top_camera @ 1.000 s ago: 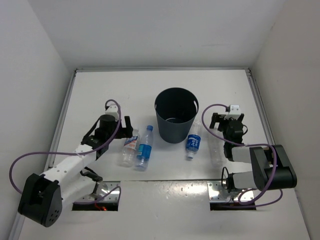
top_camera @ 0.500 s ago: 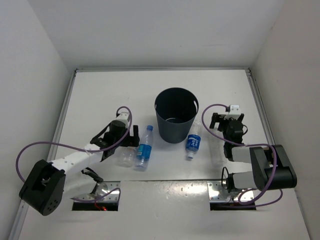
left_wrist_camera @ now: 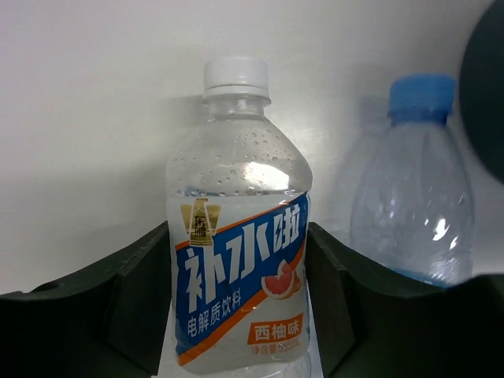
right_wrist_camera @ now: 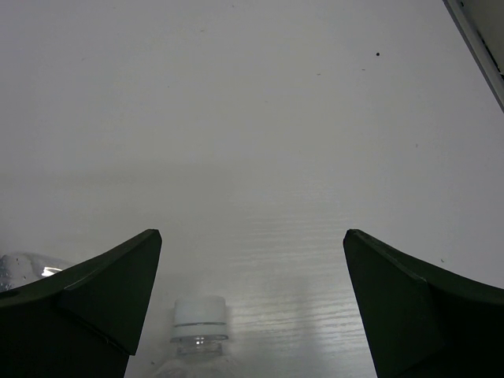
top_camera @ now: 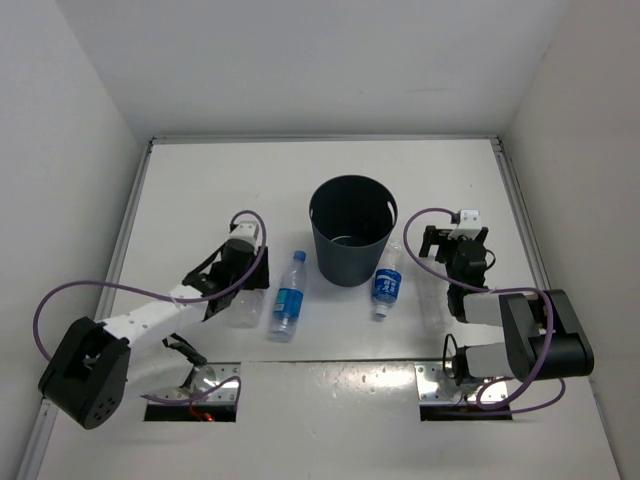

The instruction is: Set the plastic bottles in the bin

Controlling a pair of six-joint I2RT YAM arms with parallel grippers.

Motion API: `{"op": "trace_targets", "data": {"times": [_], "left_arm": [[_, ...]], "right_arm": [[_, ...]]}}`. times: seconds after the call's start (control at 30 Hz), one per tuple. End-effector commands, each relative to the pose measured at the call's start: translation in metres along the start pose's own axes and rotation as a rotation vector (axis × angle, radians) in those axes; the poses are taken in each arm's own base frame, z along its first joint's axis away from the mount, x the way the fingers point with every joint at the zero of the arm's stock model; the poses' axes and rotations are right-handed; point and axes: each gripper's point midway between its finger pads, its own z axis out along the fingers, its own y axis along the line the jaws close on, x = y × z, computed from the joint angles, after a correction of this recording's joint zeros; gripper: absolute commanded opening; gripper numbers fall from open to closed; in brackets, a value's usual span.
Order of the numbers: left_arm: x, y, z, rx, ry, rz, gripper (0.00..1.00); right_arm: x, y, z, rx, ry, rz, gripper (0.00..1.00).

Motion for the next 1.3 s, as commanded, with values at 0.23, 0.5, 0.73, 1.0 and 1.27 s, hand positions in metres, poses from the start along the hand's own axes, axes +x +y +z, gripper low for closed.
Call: {"op": "trace_targets", "data": {"times": [0.23, 0.5, 0.73, 1.0, 1.27], "left_arm": [[-0.229, -0.023, -0.06, -0.11, -0.549, -0.027, 0.4], [-0.343, -0.087, -0.121, 0.16, -0.794, -0.096, 0.38], [-0.378, -0.158, -0.164, 0.353, -0.917, -0.015, 0.38], [-0.319, -0.228, -0.136, 0.512, -0.818, 0.059, 0.38], [-0.253, -0.229, -0.088, 0.473, -0.721, 0.106, 0.5]], "right_arm": [[-0.02, 0.0, 0.006, 0.009, -0.061, 0.013, 1.0], [-0.02, 0.0, 0.006, 0.009, -0.061, 0.013, 1.0], [-0.02, 0.0, 0.006, 0.009, -0.061, 0.013, 1.0], [-0.02, 0.0, 0.006, 0.009, -0.061, 0.013, 1.0], [-0.02, 0.0, 0.006, 0.009, -0.061, 0.013, 1.0]]}}
